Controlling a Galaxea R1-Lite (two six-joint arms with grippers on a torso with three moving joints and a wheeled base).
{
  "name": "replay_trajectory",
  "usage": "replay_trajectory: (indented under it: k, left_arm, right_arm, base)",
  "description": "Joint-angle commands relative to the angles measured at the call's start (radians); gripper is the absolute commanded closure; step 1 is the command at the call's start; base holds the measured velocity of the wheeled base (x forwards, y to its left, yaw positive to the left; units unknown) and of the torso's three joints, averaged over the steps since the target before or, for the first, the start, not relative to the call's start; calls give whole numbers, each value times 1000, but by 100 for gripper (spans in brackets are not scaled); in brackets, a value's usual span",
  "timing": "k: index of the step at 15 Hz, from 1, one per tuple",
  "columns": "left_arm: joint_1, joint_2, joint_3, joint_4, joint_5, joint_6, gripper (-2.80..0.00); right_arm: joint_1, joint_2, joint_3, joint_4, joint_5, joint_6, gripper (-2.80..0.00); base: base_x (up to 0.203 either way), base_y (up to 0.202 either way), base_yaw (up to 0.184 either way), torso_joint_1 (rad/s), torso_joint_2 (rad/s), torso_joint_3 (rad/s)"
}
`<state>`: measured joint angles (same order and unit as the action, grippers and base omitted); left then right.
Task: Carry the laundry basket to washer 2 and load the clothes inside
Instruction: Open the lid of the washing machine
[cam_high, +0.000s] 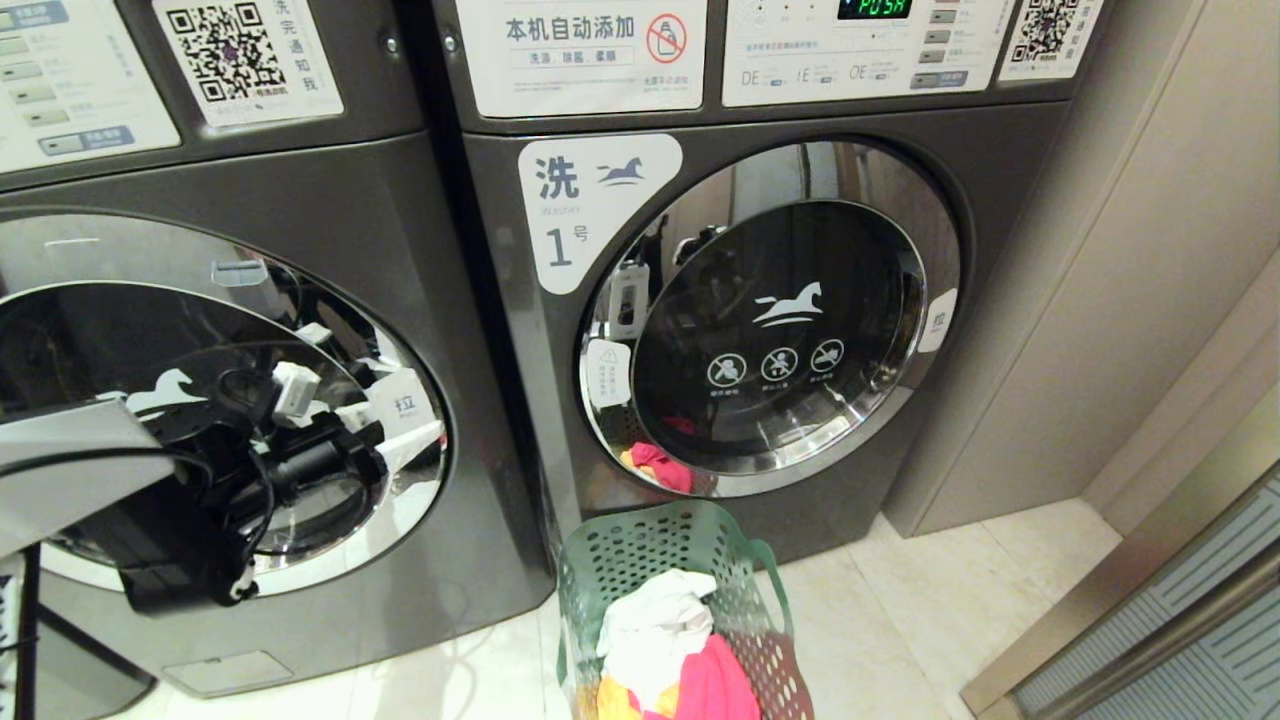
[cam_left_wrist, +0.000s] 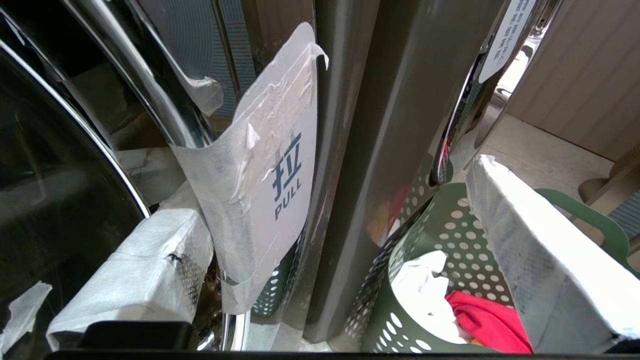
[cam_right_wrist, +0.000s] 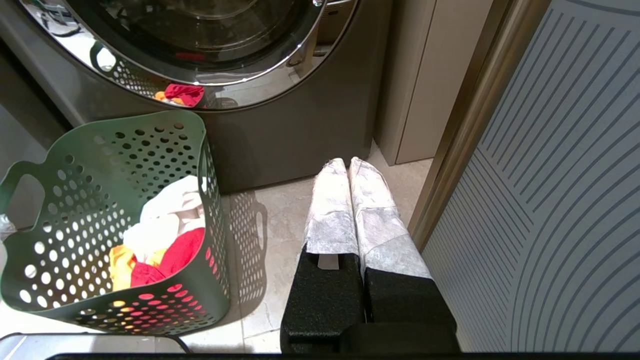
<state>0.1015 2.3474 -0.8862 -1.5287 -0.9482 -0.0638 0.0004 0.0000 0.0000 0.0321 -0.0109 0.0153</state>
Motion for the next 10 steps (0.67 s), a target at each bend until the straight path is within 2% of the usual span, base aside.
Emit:
replay_trajectory:
  k: [1, 10]
  left_arm:
    - [0, -6, 22, -1, -28, -2, -280]
    - [9, -19, 28, -1, -254, 45, -280]
  right_arm:
    - [0, 2, 8, 0, 0, 0, 0]
    - [1, 2, 8, 0, 0, 0, 0]
  base:
    - [0, 0, 0, 0, 0, 0]
    - [0, 0, 0, 0, 0, 0]
